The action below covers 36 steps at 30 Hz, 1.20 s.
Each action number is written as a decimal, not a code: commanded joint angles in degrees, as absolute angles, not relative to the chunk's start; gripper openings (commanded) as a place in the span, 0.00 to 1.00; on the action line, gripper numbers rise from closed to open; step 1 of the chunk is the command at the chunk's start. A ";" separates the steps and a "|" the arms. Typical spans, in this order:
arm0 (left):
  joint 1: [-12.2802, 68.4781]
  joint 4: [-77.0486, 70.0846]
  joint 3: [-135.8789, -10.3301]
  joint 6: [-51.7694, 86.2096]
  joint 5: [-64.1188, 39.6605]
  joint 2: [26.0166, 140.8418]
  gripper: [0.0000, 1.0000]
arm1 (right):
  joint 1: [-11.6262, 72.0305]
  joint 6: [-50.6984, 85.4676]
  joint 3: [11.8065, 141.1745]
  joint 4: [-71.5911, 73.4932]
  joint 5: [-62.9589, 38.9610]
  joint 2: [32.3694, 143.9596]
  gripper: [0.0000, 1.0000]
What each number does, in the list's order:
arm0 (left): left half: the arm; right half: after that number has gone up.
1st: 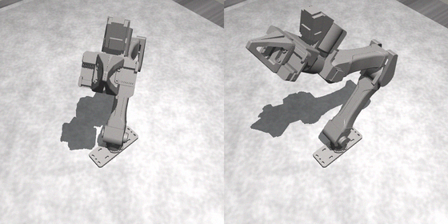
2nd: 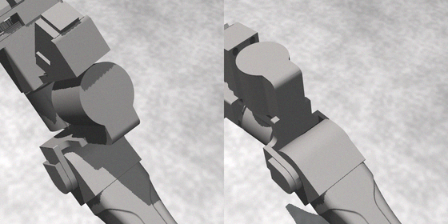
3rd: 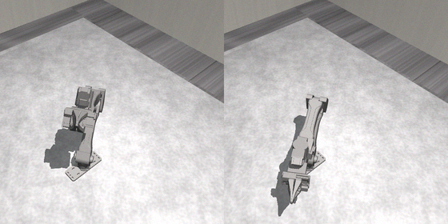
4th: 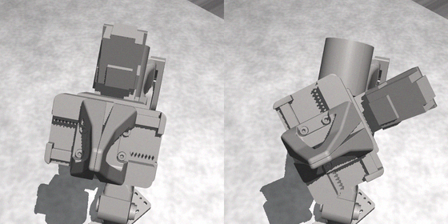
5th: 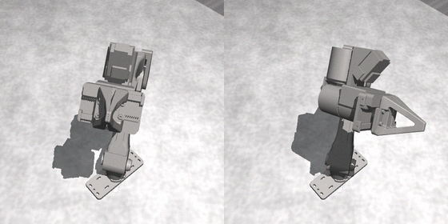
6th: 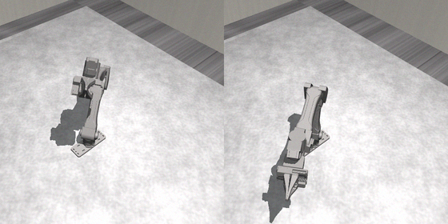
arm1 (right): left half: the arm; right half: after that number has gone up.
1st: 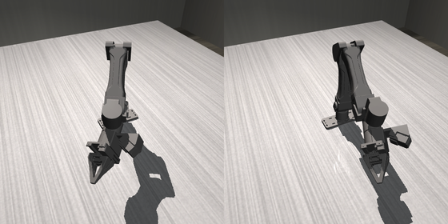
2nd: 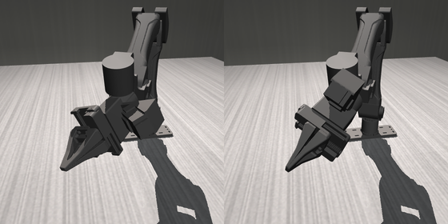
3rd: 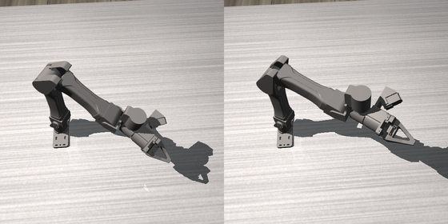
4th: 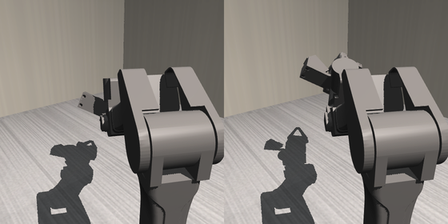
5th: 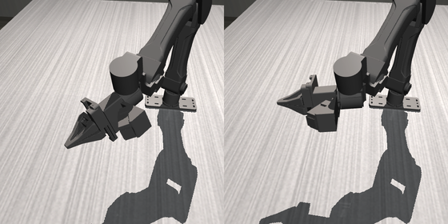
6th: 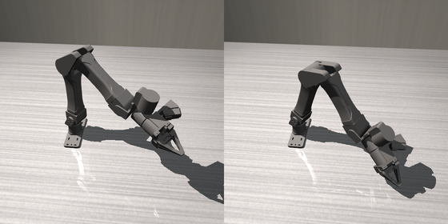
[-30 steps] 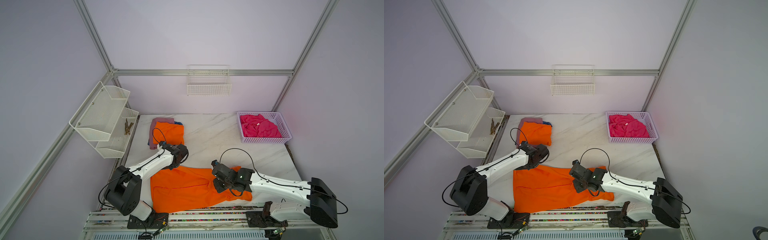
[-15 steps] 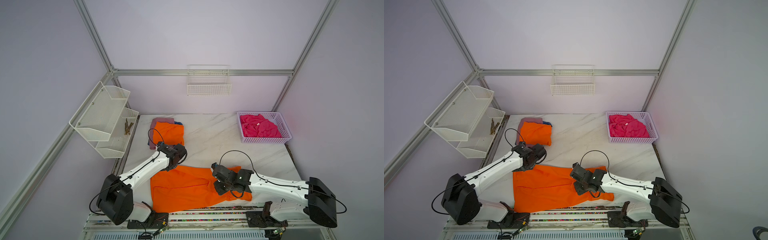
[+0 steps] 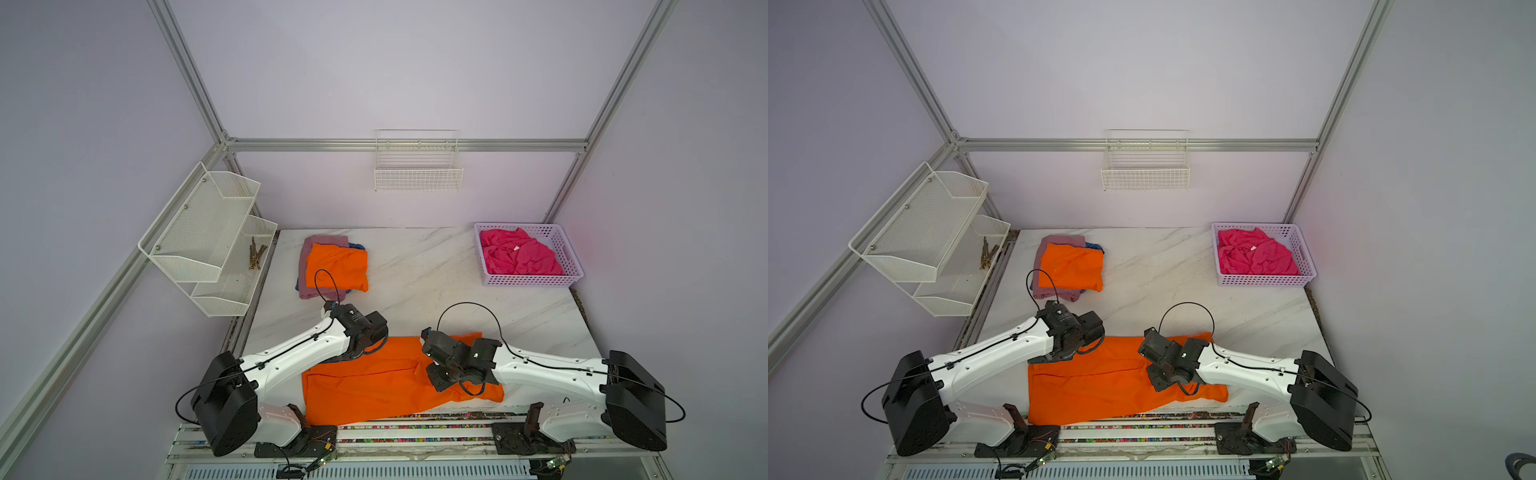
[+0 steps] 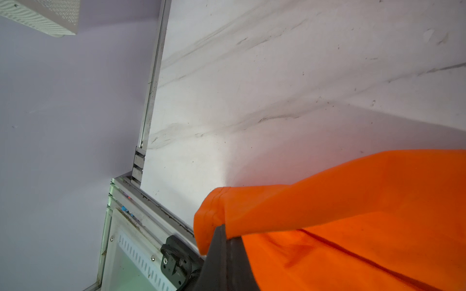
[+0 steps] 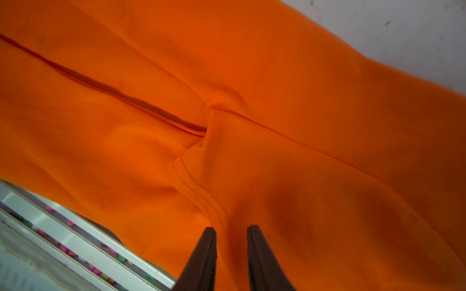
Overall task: Fold and stack t-shirts
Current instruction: Smooth out the T-shirt at the center of the board.
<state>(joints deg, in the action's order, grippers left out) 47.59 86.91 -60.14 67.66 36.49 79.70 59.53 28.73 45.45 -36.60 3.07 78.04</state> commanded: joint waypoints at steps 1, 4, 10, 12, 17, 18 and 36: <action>48.69 94.48 -60.65 75.17 34.81 78.66 0.00 | 59.63 27.59 47.19 -35.87 2.67 78.62 0.28; 48.78 97.45 -59.26 78.79 32.30 78.84 0.00 | 59.68 27.36 47.37 -35.62 2.31 79.09 0.28; 52.38 95.91 -56.11 85.46 27.86 80.28 0.00 | 59.66 26.28 48.00 -35.68 2.08 79.62 0.28; 55.64 94.26 -55.10 88.85 26.91 80.47 0.00 | 59.66 26.23 48.08 -35.90 2.45 79.43 0.27; 62.06 90.23 -54.32 93.09 25.67 85.17 0.00 | 59.66 26.24 47.53 -36.02 2.30 78.94 0.28; 62.21 89.63 -54.19 92.92 25.80 86.14 0.00 | 59.67 26.11 47.48 -36.03 2.37 79.00 0.28; 63.87 83.91 -43.80 99.45 17.74 85.80 0.00 | 59.49 28.12 44.81 -38.53 5.86 75.91 0.32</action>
